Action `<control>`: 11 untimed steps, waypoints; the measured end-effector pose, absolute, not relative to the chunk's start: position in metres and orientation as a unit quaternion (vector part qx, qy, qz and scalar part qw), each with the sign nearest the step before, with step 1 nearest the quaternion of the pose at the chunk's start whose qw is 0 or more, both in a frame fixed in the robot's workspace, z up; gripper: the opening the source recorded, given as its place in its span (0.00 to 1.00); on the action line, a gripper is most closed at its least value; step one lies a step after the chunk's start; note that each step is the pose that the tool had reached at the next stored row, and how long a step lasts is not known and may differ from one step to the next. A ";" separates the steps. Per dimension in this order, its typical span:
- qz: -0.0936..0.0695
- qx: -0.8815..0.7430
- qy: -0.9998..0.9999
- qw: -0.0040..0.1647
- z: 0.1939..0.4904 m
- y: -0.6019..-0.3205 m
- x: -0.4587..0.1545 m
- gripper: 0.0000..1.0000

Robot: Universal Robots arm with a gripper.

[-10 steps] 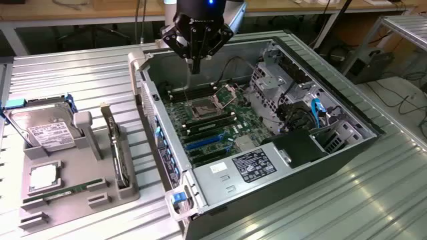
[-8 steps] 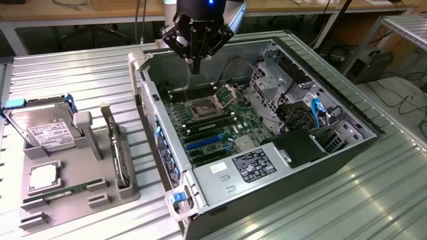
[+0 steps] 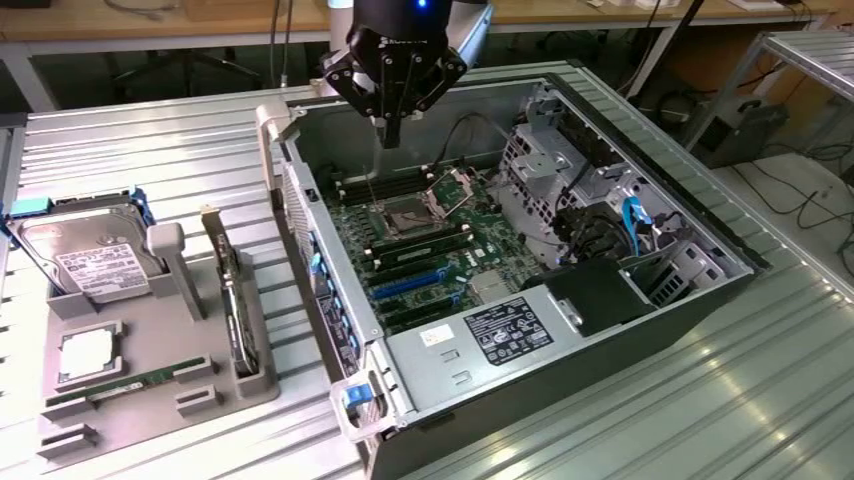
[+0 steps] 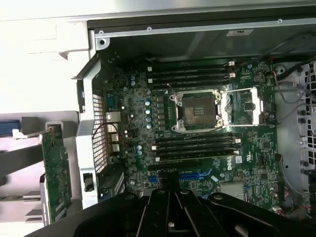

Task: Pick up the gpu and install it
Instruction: 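Reach for the gpu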

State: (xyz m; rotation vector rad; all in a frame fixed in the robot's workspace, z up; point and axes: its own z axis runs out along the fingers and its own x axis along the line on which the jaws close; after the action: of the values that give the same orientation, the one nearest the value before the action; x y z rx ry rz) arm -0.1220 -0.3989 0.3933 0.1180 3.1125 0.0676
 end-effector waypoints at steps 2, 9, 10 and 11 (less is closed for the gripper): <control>0.022 0.038 0.999 0.013 0.393 -0.399 -0.122 0.11; 0.022 0.038 0.999 0.013 0.393 -0.401 -0.138 0.11; 0.022 0.038 0.999 0.013 0.393 -0.402 -0.142 0.11; 0.022 0.038 0.999 0.013 0.392 -0.403 -0.146 0.11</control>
State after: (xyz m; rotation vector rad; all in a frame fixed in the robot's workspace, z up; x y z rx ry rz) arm -0.1463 -0.4033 0.3925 0.1179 3.1125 0.0676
